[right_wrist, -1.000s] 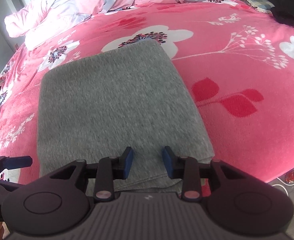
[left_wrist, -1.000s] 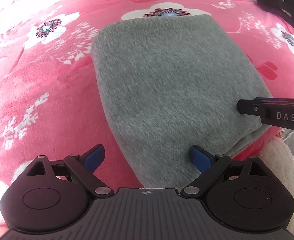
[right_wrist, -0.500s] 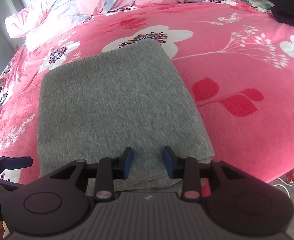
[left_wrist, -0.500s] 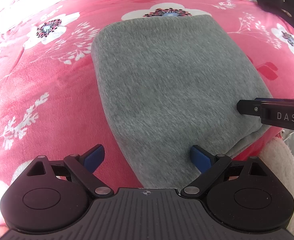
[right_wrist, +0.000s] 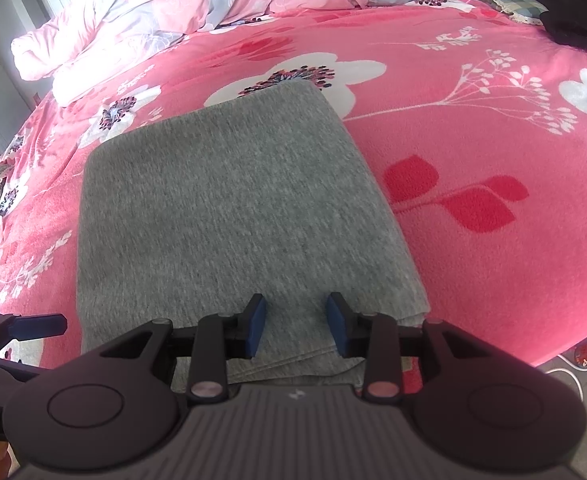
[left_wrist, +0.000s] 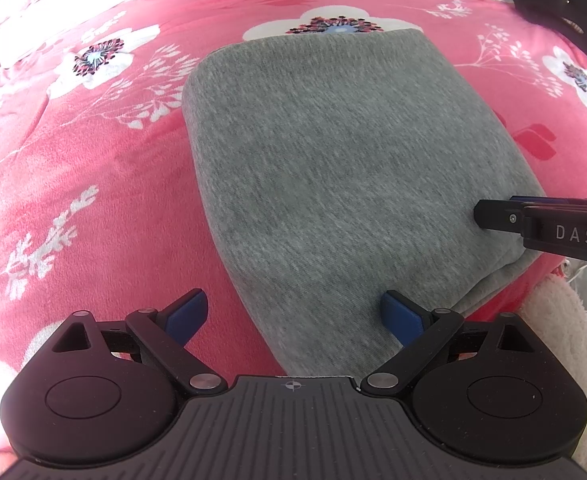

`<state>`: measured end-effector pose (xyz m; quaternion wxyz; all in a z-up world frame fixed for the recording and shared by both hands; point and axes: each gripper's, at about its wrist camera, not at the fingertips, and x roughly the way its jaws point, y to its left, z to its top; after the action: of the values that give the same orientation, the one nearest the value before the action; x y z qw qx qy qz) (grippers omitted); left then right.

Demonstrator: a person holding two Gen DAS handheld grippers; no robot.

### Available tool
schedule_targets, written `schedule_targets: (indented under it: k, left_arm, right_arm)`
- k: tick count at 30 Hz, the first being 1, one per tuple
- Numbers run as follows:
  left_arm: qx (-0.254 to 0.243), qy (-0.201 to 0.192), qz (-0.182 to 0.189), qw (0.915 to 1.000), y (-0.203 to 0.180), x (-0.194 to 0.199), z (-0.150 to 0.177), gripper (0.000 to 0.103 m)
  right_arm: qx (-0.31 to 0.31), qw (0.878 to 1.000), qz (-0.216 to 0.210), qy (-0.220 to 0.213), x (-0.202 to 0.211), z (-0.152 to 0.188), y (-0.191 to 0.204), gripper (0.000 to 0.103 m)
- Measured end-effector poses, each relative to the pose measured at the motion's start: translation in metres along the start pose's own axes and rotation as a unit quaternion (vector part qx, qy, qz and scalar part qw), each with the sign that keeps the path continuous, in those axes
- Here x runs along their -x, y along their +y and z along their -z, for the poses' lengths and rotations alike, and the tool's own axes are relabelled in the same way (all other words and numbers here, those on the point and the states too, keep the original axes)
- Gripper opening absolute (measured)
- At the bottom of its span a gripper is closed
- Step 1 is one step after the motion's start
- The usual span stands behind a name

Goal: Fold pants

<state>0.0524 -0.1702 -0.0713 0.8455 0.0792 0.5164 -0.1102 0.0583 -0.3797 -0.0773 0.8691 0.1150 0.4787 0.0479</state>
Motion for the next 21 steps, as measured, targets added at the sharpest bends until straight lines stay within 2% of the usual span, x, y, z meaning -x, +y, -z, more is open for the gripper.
schedule_targets:
  k: [4,8,12,18,21]
  left_arm:
    - [0.001,-0.002,-0.001,1.0000,0.001,-0.001,0.000,0.103]
    - [0.017,-0.002,0.012,0.9998,0.007,-0.003,0.001,0.103]
    - [0.028,-0.007,0.025,0.9993,0.011,-0.003,0.002,0.103]
    - [0.051,-0.020,0.043,0.9976,0.019,0.001,0.005,0.103]
    - [0.061,-0.043,0.048,0.9961,0.024,0.008,0.005,0.103]
  right_arm:
    - [0.002,1.000,-0.021,-0.022,0.014,-0.003,0.003,0.103]
    - [0.039,0.998,0.011,-0.049,0.024,-0.006,0.011,0.103]
    - [0.037,0.999,0.037,0.000,0.006,0.002,0.003,0.103]
    - [-0.001,0.999,0.022,0.023,0.014,0.013,-0.015,0.103]
    - [-0.022,0.999,0.018,0.019,0.024,0.011,-0.026,0.103]
